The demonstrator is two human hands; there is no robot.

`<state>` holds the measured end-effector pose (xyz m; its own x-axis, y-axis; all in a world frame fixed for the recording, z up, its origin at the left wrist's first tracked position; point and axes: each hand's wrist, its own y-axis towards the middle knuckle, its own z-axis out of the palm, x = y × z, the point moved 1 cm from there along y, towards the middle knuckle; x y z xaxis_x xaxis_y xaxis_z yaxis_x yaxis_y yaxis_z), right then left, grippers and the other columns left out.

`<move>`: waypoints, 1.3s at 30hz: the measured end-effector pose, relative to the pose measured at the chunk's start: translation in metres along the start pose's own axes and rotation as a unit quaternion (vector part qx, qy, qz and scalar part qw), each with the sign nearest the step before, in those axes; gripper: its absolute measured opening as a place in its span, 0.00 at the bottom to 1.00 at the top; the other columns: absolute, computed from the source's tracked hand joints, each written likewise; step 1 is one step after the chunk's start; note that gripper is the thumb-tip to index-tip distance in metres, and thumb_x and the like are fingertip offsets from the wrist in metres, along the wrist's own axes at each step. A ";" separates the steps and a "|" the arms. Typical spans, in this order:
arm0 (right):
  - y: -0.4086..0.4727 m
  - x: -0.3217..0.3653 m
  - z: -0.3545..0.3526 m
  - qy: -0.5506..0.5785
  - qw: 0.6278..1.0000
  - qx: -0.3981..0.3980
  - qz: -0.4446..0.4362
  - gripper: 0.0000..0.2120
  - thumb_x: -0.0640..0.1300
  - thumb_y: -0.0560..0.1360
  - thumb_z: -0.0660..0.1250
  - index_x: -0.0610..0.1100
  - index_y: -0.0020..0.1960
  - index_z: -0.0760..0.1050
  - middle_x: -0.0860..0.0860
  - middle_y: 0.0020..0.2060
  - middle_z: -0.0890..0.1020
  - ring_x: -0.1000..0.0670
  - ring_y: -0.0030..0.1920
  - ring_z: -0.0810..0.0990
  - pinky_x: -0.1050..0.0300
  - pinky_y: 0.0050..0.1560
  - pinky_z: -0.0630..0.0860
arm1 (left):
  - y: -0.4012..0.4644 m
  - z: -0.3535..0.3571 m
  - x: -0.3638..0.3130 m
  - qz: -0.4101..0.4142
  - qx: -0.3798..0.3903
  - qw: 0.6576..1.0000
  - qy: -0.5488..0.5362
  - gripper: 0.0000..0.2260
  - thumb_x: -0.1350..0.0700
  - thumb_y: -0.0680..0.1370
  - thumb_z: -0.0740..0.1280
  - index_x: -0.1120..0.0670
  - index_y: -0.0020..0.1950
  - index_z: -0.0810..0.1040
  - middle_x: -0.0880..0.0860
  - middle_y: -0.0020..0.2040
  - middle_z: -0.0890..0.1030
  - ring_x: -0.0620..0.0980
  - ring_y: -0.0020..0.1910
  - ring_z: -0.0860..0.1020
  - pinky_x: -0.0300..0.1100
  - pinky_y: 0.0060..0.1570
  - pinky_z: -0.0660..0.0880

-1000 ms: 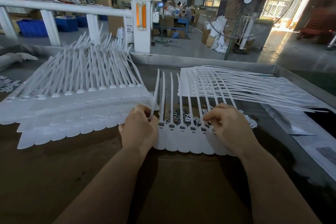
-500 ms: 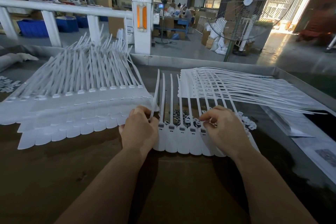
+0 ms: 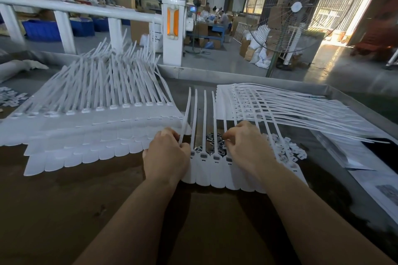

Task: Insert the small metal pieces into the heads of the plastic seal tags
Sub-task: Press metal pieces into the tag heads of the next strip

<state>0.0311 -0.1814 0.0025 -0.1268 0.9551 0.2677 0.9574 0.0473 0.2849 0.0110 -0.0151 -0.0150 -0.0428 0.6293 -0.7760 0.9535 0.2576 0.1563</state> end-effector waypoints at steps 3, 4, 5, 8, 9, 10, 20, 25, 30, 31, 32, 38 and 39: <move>0.008 0.002 0.004 -0.015 1.000 0.010 0.019 0.16 0.42 0.77 0.61 0.50 0.63 0.75 0.48 0.58 0.71 0.48 0.61 0.69 0.46 0.65 0.67 | 0.001 0.000 -0.001 -0.002 0.000 1.000 0.003 0.07 0.53 0.76 0.65 0.53 0.52 0.74 0.49 0.48 0.76 0.51 0.49 0.76 0.54 0.58 0.72; 0.010 0.004 0.005 -0.018 0.999 0.016 0.023 0.16 0.42 0.77 0.60 0.51 0.63 0.75 0.48 0.58 0.71 0.48 0.61 0.68 0.45 0.65 0.67 | 0.001 0.000 -0.001 -0.003 0.002 1.000 0.002 0.07 0.53 0.76 0.65 0.53 0.52 0.74 0.49 0.48 0.76 0.51 0.49 0.76 0.54 0.58 0.72; 0.011 0.006 0.006 -0.023 0.999 0.021 0.027 0.16 0.42 0.76 0.60 0.51 0.62 0.75 0.48 0.58 0.70 0.48 0.61 0.67 0.45 0.65 0.66 | 0.001 0.000 -0.001 -0.005 0.003 1.000 0.002 0.08 0.53 0.76 0.65 0.53 0.53 0.74 0.50 0.48 0.76 0.51 0.49 0.76 0.54 0.58 0.72; 0.013 0.009 0.008 -0.051 0.998 0.020 0.039 0.14 0.44 0.76 0.61 0.53 0.59 0.77 0.49 0.58 0.71 0.48 0.61 0.67 0.47 0.63 0.64 | 0.001 -0.001 0.000 -0.005 0.002 1.000 0.001 0.08 0.52 0.76 0.66 0.53 0.53 0.74 0.50 0.49 0.77 0.51 0.49 0.76 0.54 0.58 0.72; 0.013 0.010 0.009 -0.055 0.998 0.011 0.040 0.13 0.45 0.76 0.62 0.53 0.58 0.77 0.50 0.57 0.72 0.48 0.61 0.67 0.47 0.62 0.64 | 0.001 -0.001 0.000 -0.004 0.001 1.000 0.001 0.09 0.52 0.76 0.66 0.53 0.53 0.74 0.50 0.49 0.77 0.50 0.49 0.76 0.54 0.58 0.71; 0.013 0.009 0.009 -0.052 0.998 0.000 0.039 0.12 0.47 0.76 0.62 0.53 0.58 0.78 0.50 0.57 0.73 0.49 0.60 0.68 0.48 0.62 0.64 | 0.002 -0.001 0.000 -0.004 0.000 1.000 0.000 0.09 0.52 0.76 0.65 0.53 0.53 0.74 0.50 0.49 0.77 0.50 0.49 0.76 0.54 0.58 0.71; 0.008 0.007 0.011 0.049 0.995 -0.080 0.029 0.05 0.42 0.74 0.68 0.46 0.48 0.82 0.49 0.48 0.80 0.50 0.53 0.76 0.54 0.59 0.71 | 0.001 -0.002 0.000 -0.008 0.005 1.000 -0.004 0.08 0.52 0.76 0.65 0.53 0.53 0.73 0.48 0.47 0.75 0.49 0.49 0.76 0.54 0.59 0.71; 0.004 0.002 0.001 0.114 0.989 -0.082 0.046 0.04 0.41 0.75 0.66 0.44 0.45 0.80 0.51 0.42 0.79 0.53 0.44 0.76 0.59 0.47 0.74 | 0.001 -0.001 0.002 -0.005 -0.001 1.000 -0.009 0.07 0.53 0.76 0.65 0.52 0.52 0.73 0.47 0.46 0.74 0.48 0.47 0.74 0.54 0.59 0.72; -0.010 -0.009 -0.010 0.165 0.983 -0.073 0.040 0.03 0.41 0.75 0.67 0.43 0.45 0.79 0.51 0.41 0.81 0.53 0.42 0.78 0.60 0.45 0.75 | 0.002 0.000 0.002 0.003 -0.003 1.000 -0.003 0.09 0.53 0.76 0.65 0.53 0.54 0.74 0.49 0.49 0.76 0.49 0.48 0.75 0.54 0.58 0.72; -0.013 -0.011 -0.012 0.179 0.981 -0.069 0.039 0.03 0.41 0.75 0.67 0.43 0.45 0.79 0.51 0.41 0.81 0.53 0.43 0.79 0.60 0.46 0.76 | 0.001 0.000 0.002 0.006 -0.006 1.000 0.003 0.09 0.53 0.76 0.65 0.53 0.55 0.74 0.50 0.50 0.77 0.49 0.49 0.75 0.54 0.58 0.72; -0.018 -0.013 -0.012 0.195 0.978 -0.065 0.037 0.02 0.41 0.74 0.67 0.43 0.44 0.79 0.51 0.41 0.81 0.54 0.43 0.79 0.61 0.46 0.76 | -0.001 0.000 0.002 0.012 -0.015 1.000 0.022 0.09 0.52 0.76 0.64 0.53 0.55 0.74 0.50 0.51 0.77 0.50 0.50 0.75 0.53 0.59 0.72; -0.035 -0.014 -0.013 0.253 0.966 -0.048 0.011 0.03 0.40 0.74 0.67 0.47 0.43 0.78 0.55 0.39 0.81 0.60 0.42 0.78 0.72 0.42 0.73 | -0.012 0.000 -0.013 0.165 -0.095 0.978 0.079 0.09 0.51 0.76 0.65 0.49 0.55 0.75 0.46 0.51 0.74 0.47 0.54 0.72 0.44 0.58 0.67; -0.036 -0.013 -0.013 0.268 0.962 -0.050 0.008 0.04 0.39 0.74 0.68 0.46 0.42 0.78 0.56 0.38 0.81 0.61 0.41 0.78 0.73 0.42 0.73 | -0.014 0.003 -0.017 0.207 -0.068 0.975 0.054 0.07 0.52 0.75 0.66 0.49 0.53 0.76 0.45 0.49 0.73 0.45 0.51 0.72 0.40 0.56 0.69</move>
<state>-0.0053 -0.1995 0.0008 -0.2529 0.6661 0.7016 0.9339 -0.0214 0.3570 -0.0007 -0.0318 -0.0058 0.2987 0.7711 -0.5624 0.8481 0.0558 0.5269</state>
